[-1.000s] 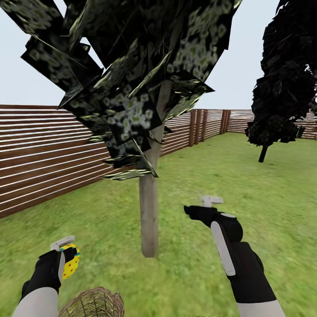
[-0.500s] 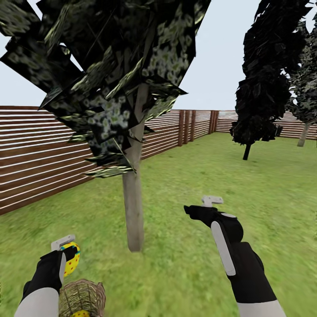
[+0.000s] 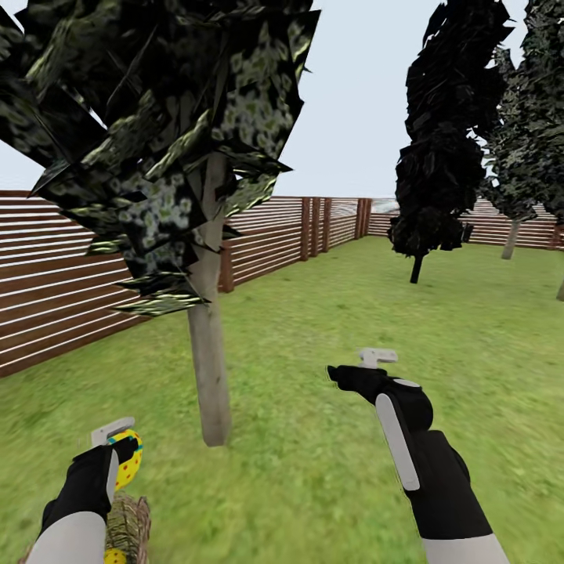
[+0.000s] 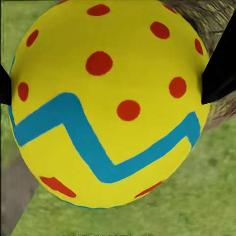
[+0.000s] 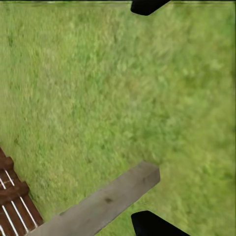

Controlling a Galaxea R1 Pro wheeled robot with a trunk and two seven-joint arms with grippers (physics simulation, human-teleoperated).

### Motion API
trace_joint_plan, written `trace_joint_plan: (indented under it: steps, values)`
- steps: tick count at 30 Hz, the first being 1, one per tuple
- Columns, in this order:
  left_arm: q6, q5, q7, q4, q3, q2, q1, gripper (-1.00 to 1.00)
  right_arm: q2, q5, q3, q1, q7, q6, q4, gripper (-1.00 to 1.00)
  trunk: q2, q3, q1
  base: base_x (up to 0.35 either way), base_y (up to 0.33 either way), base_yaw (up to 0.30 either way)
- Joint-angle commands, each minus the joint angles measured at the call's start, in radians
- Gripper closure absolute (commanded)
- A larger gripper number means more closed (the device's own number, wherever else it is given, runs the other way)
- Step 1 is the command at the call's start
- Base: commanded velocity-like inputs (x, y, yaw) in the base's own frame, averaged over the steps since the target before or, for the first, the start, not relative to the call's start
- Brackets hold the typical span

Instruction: Take the three Easter eggs out of the wicker basket on the lawn in the garden, then place them on the lawn next to a single tree (choose any tree) so that all three eggs are next to the same tree and none are left in the basket.

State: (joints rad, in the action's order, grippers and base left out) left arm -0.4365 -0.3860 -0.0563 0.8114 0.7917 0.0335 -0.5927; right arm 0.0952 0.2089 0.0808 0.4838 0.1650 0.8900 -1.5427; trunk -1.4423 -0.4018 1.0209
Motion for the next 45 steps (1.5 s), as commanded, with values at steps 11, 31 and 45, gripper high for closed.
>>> trace_joint_plan:
  steps: [11, 31, 45]
  values:
    - [0.022, -0.007, 0.001, -0.035, 0.000, 0.006, 0.002, 1.00, 0.000, 0.011, 0.001, 0.001, 0.010, 0.003, -0.002, -1.00, -0.001, 0.008, 0.000, 0.177, -0.276, -0.194]
    - [0.030, -0.008, 0.010, -0.049, -0.011, 0.023, 0.002, 1.00, -0.002, 0.008, -0.064, 0.001, -0.080, 0.060, 0.007, -1.00, -0.001, -0.020, 0.000, 0.056, -0.132, -0.004]
    - [0.030, -0.008, 0.010, -0.049, -0.011, 0.023, 0.002, 1.00, -0.002, 0.007, -0.064, 0.001, -0.079, 0.061, 0.010, -1.00, -0.001, -0.043, 0.000, 0.000, 0.000, 0.000]
